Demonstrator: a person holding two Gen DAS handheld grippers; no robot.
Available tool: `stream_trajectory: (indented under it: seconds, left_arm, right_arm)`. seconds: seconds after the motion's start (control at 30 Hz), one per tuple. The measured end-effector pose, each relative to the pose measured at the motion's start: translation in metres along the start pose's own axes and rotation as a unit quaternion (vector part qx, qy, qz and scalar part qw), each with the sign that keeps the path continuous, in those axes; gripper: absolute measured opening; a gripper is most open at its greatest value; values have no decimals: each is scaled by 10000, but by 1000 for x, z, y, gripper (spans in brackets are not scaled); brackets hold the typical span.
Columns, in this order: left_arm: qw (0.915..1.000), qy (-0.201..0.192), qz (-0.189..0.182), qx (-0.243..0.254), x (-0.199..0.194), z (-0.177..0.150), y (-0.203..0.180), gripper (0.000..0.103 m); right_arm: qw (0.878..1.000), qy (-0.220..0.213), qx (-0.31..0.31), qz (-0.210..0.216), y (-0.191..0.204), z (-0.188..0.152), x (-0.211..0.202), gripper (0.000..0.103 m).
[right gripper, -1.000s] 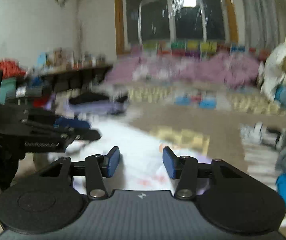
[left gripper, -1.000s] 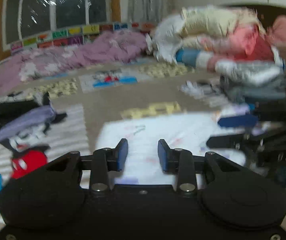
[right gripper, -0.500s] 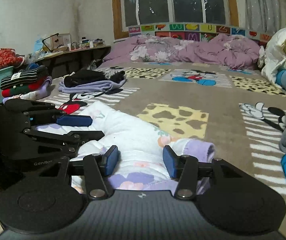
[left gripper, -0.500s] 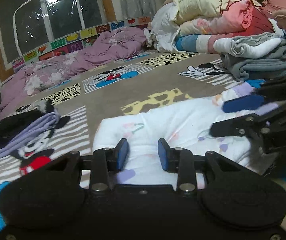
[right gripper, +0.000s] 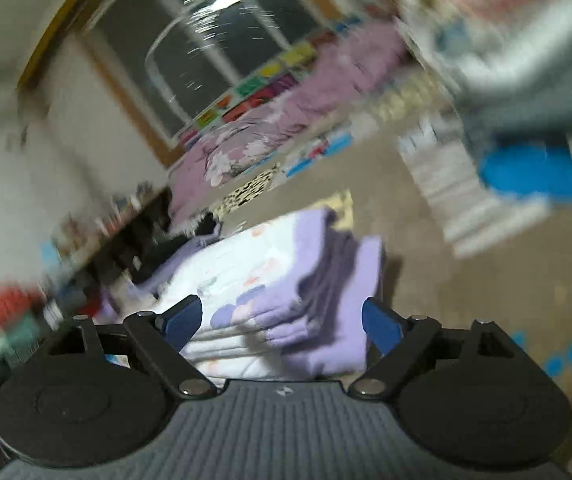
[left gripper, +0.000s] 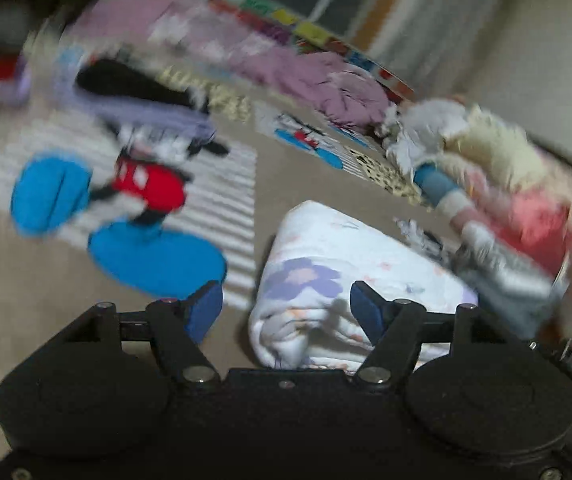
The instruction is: Fold clothes
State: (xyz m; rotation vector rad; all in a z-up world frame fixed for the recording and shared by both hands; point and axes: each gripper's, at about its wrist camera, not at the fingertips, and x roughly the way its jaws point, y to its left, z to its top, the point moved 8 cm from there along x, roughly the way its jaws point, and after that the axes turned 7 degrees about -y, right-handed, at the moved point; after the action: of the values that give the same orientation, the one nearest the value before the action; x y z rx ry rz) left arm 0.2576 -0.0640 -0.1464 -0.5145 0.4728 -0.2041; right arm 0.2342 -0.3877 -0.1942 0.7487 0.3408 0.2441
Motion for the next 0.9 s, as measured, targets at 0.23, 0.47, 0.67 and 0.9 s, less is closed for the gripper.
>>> stream_trajectory:
  seconds: [0.23,0.47,0.67,0.9]
  left_arm:
    - [9874,352,-368,-1500,24,1,22,75]
    - [9835,781,-758,-1443,61,-6,17,75]
    - [9853,893,-979,-1081,66,-17,1,63]
    - [9833,468,-1176,-1306,45,3,1,51]
  right_arm:
    - [9826,-15,1805,435,-38,5,8,92]
    - [9854,547,1530,503,-25,-2,47,93]
    - [9927,769,901,217,-13,-13,69,66]
    - [9941,607,770,471,9,-6,68,50]
